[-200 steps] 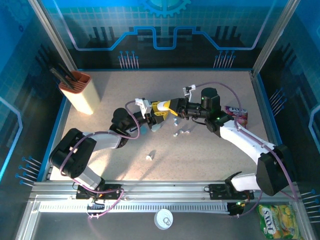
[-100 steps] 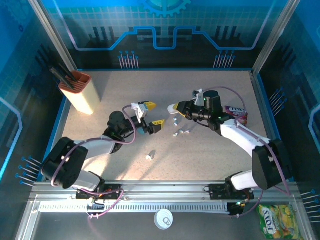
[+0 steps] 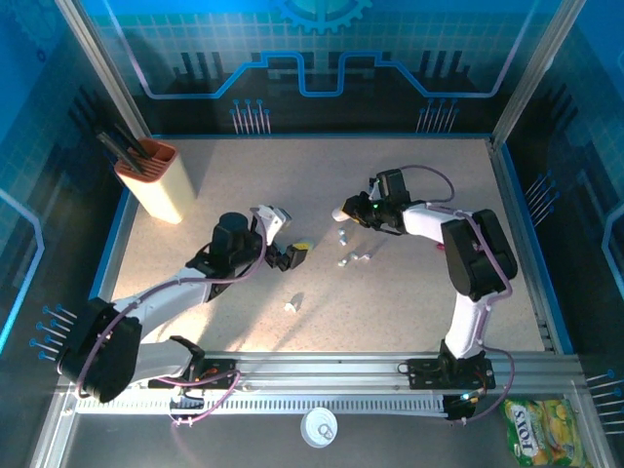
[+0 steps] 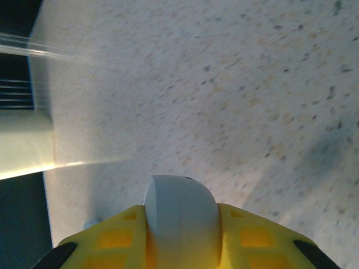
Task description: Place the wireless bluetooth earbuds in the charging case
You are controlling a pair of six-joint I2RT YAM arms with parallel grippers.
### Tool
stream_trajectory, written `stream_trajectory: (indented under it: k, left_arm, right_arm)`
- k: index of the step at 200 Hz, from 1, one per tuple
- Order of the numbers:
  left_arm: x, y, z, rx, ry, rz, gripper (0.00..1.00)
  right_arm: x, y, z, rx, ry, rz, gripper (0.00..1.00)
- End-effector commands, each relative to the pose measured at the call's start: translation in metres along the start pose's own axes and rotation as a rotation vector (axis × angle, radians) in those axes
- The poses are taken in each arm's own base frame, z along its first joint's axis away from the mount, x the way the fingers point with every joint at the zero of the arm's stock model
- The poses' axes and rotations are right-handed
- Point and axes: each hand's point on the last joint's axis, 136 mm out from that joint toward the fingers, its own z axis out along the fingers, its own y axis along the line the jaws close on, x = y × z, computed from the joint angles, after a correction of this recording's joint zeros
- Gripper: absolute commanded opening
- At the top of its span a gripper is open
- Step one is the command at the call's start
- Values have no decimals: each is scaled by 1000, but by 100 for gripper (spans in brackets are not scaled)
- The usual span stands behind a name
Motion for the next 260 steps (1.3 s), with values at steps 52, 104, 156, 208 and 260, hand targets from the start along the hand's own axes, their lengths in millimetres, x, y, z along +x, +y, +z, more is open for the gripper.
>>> stream_trajectory:
  k: [52, 104, 156, 208, 260]
  left_arm:
    - [33, 11, 12, -76, 293, 9, 97]
    - [50, 22, 27, -108, 495, -2, 92]
    - [71, 27, 45, -117, 710, -37, 87]
    - [90, 23, 60, -114, 827, -57, 83]
    - [105, 20, 70, -111, 883, -59, 77]
  right_arm:
    - [-22, -27, 15, 82, -26, 2, 41]
    - [-27, -25, -38, 114, -99, -38, 70]
    - [-9, -21, -92, 112, -156, -67, 76]
    - [2, -28, -125, 145, -189, -88, 76]
    - [9, -35, -128, 148, -179, -84, 75]
